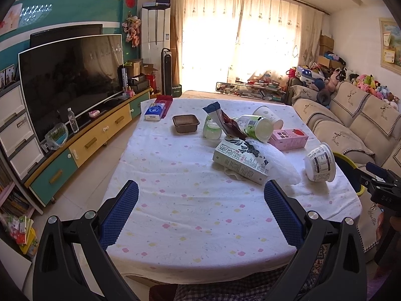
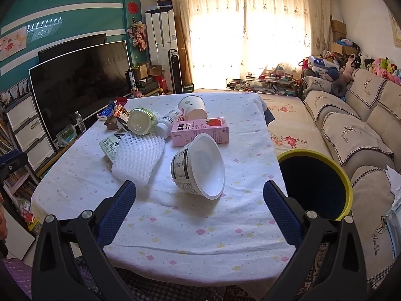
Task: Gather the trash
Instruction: 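Grasp the white plastic bowl with the right gripper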
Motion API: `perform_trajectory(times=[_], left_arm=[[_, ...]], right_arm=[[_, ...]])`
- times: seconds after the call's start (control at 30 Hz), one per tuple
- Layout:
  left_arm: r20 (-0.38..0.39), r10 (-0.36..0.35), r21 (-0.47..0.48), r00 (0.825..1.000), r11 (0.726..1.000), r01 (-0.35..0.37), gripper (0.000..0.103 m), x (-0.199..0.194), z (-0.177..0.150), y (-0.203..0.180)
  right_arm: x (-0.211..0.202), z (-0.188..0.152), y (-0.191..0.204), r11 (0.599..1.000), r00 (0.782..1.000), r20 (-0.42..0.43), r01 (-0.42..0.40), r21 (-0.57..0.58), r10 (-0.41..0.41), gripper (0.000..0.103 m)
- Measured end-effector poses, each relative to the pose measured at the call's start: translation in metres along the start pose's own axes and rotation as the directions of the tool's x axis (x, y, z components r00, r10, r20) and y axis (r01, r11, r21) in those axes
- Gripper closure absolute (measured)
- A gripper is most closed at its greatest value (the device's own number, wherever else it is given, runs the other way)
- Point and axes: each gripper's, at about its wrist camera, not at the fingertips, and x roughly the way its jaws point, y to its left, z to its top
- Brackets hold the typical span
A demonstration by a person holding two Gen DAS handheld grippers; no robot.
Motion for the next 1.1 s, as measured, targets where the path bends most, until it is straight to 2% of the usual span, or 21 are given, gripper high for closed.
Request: perform_trajectory(times=[0.07,0.13,0.2,0.4,0.63,0.8,1.1], left_arm=[[-0.01,-0.001,-0.005,1.0,1.0,0.001,0.004,0.006,-0.001,0.0],[-0.023,-0.006,-0.009,1.0,1.0,0.006,0.004,0.014,-0.002,0.0],[-0.036,-0.01,-0.008,0.999,1.0,0.01,0.004,0.02,-0.003,-0.002],[-0.066,-0.018,-0.006,0.998,1.0,0.017,0.004,0.036,-0.007,-0.006],[-0.088,-0.023,-0.019,0.996,1.0,0.021,0.004,0.045,-0.01,-0.004],[-0.096,-0.027,-0.027,0.995,0.999,0.024,0.004,0.049,-0.012,-0.001],[-0.106,-0.033,-0.031,0.994,0.999,0.03,0.004,0.053,-0.014,0.002]], right_arm=[[0.01,0.002,-0.001,1.0,1.0,-0.01,-0.006,0.0,0.006,0.007],[0.021,0.003,-0.002,1.0,1.0,-0.022,-0.019,0.003,0.019,0.016],[0.033,0.005,-0.004,0.999,0.999,-0.043,-0.033,0.011,0.033,0.032],[0.056,0.01,0.004,0.999,0.995,-0.079,-0.054,-0.005,0.054,0.054],[0.073,0.015,0.012,0.996,0.99,-0.109,-0.09,0.001,0.089,0.066],[0.079,0.013,0.014,0.993,0.985,-0.123,-0.118,0.02,0.12,0.097],[0.064,0.019,0.007,0.994,0.992,-0.06,-0.107,0.028,0.108,0.098]])
